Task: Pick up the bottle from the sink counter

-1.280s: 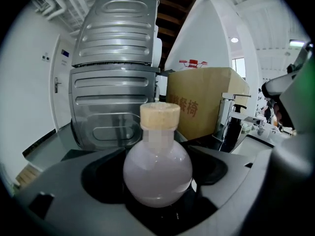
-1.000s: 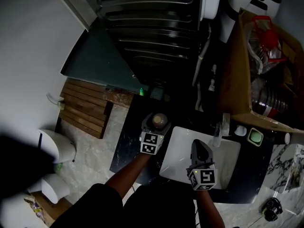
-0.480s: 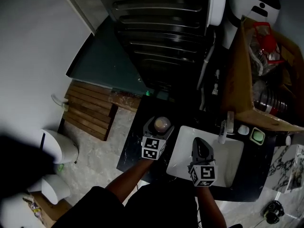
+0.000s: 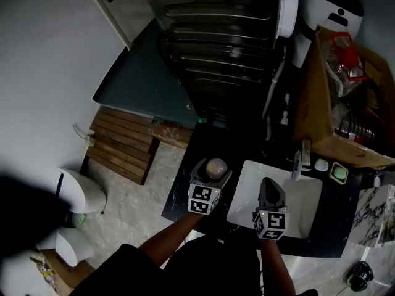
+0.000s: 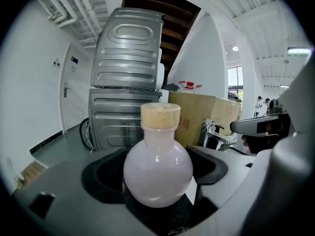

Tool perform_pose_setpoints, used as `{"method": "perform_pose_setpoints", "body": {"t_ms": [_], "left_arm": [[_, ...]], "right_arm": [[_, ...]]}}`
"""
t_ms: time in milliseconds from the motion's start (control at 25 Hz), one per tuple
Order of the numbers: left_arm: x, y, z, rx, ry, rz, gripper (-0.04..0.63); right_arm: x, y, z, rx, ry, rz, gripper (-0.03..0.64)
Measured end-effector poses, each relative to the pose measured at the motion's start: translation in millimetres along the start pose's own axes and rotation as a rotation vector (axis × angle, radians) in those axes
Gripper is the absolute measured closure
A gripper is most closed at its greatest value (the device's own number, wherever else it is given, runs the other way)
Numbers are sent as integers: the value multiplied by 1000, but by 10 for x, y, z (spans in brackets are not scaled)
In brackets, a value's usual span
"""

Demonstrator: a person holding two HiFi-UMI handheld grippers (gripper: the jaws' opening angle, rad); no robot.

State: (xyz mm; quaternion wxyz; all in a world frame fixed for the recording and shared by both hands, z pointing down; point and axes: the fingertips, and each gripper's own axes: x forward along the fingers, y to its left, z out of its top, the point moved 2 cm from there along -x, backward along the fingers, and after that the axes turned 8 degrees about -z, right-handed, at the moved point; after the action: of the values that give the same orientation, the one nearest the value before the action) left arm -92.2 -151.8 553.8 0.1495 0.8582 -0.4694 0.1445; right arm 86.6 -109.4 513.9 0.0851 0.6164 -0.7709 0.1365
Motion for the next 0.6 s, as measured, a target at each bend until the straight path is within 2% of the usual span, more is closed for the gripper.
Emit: {"method": "perform_pose_setpoints", "body": {"t_ms": [320, 600], "left_arm": [[-207, 4, -30, -32, -2, -16, 215], [-339, -34, 33, 19, -3, -27, 215]], "right_arm": [[-122, 36, -5, 17, -5, -38, 578], [-226, 127, 81, -19, -11, -55, 578]]}}
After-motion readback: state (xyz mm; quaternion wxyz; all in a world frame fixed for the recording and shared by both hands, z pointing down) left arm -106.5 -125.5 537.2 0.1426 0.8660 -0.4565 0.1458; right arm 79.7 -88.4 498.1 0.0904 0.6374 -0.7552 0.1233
